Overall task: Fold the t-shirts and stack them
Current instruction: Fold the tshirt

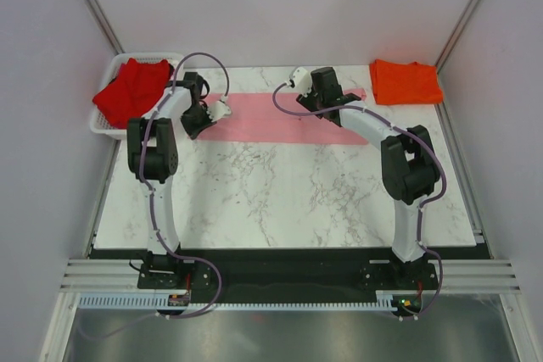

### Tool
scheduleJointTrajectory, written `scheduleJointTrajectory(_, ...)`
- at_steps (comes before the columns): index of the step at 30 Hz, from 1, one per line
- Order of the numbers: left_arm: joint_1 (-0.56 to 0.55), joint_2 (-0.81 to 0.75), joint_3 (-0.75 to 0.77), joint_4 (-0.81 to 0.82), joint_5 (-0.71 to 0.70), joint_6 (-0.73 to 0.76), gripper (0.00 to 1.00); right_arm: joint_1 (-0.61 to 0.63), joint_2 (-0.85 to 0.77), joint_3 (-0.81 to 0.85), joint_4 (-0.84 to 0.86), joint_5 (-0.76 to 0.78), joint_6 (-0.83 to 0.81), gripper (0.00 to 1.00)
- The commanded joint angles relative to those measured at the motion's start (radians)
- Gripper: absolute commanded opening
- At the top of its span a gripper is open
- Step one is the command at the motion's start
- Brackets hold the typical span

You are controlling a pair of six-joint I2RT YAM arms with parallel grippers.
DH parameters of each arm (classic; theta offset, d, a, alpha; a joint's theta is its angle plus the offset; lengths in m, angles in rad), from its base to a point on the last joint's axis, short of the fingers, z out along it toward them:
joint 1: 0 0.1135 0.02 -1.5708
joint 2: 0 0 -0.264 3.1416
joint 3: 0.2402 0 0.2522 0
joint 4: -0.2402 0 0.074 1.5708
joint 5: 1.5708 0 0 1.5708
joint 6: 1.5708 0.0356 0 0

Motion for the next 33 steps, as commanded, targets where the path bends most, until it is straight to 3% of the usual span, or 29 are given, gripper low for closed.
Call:
scheduleJointTrajectory(1,-0.003,-0.026,-0.035,-0.005,0.0,-0.011,0.02,-0.003,0.0,0.027,0.0,0.004,0.011,0.6)
scheduleJointTrajectory(9,-0.014,-0.282,-0.276,-0.033,0.05,-0.025,0.02,-0.019,-0.029,-0.002,-0.001,-0.002,0.015,0.59)
scheduleJointTrajectory(16,-0.04,-0.399,-0.419,-0.025,0.06,-0.061,0.02,-0.023,-0.017,0.007,-0.001,-0.019,0.02,0.59)
scheduleJointTrajectory(17,-0.041,-0.401,-0.413,-0.01,0.06,-0.09,0.05,-0.025,-0.014,0.008,-0.001,-0.021,0.021,0.59)
scheduleJointTrajectory(18,-0.043,-0.399,-0.402,0.001,0.063,-0.101,0.16,-0.025,-0.017,0.01,-0.001,-0.025,0.023,0.59)
scheduleJointTrajectory(19,-0.047,-0.39,-0.391,0.031,0.06,-0.107,0.4,-0.023,-0.014,0.011,-0.003,-0.028,0.023,0.59)
scheduleJointTrajectory(22,-0.05,-0.363,-0.344,0.09,0.04,-0.094,0.53,-0.025,-0.012,0.014,-0.004,-0.031,0.021,0.6)
scheduleJointTrajectory(33,-0.05,-0.148,-0.163,0.099,-0.014,-0.06,0.54,-0.029,-0.06,-0.041,-0.01,-0.014,0.041,0.6)
